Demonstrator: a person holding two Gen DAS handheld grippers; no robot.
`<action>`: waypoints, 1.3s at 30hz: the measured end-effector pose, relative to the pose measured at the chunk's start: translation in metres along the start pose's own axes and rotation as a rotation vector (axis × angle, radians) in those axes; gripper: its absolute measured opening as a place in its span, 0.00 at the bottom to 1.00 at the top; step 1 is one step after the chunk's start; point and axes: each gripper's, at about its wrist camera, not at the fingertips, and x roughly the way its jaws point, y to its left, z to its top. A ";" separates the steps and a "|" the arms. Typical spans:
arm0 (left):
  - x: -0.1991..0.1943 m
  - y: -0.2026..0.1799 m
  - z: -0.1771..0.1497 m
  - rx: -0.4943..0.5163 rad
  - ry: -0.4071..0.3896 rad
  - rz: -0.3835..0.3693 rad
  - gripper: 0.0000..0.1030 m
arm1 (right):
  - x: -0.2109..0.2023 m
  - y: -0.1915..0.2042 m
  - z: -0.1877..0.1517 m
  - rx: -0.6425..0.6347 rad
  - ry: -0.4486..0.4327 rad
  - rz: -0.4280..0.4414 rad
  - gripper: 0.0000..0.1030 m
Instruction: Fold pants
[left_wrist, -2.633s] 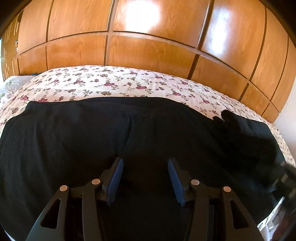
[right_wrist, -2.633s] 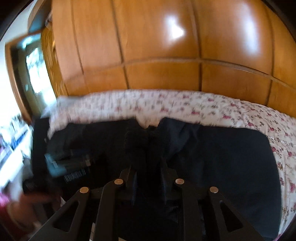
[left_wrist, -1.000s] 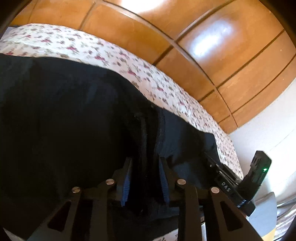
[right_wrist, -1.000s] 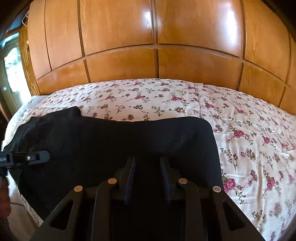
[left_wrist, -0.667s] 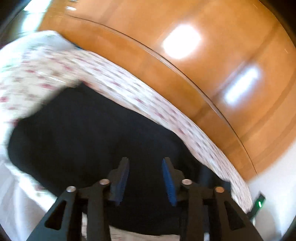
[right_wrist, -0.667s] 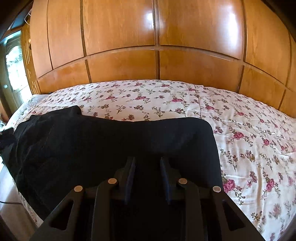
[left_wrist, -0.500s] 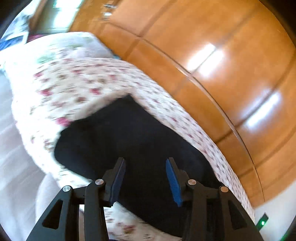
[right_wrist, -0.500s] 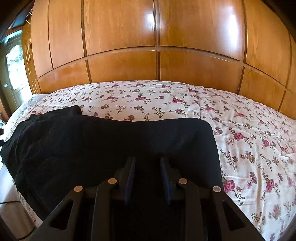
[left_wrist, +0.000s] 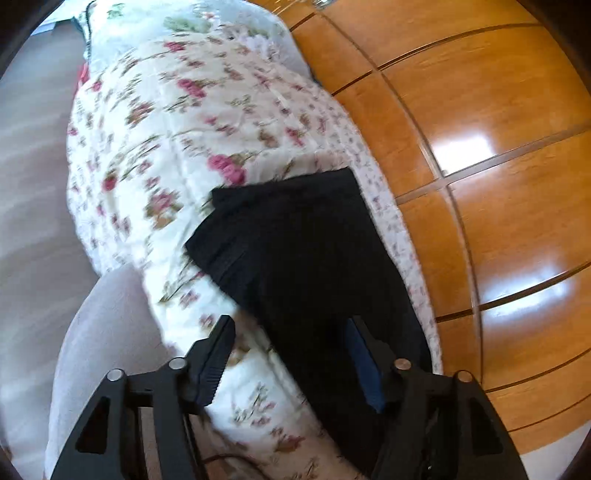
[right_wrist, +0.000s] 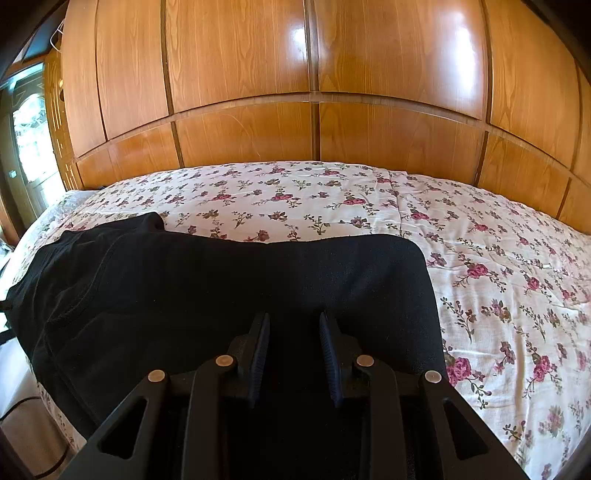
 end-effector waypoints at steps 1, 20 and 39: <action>0.002 -0.001 0.003 0.002 -0.004 -0.011 0.60 | 0.000 0.000 0.000 0.001 -0.001 0.001 0.27; -0.009 -0.059 0.005 0.259 -0.152 -0.012 0.17 | -0.003 0.006 -0.008 -0.027 -0.088 -0.018 0.29; -0.034 -0.231 -0.099 0.817 -0.100 -0.460 0.15 | -0.005 0.008 -0.010 -0.035 -0.116 -0.009 0.37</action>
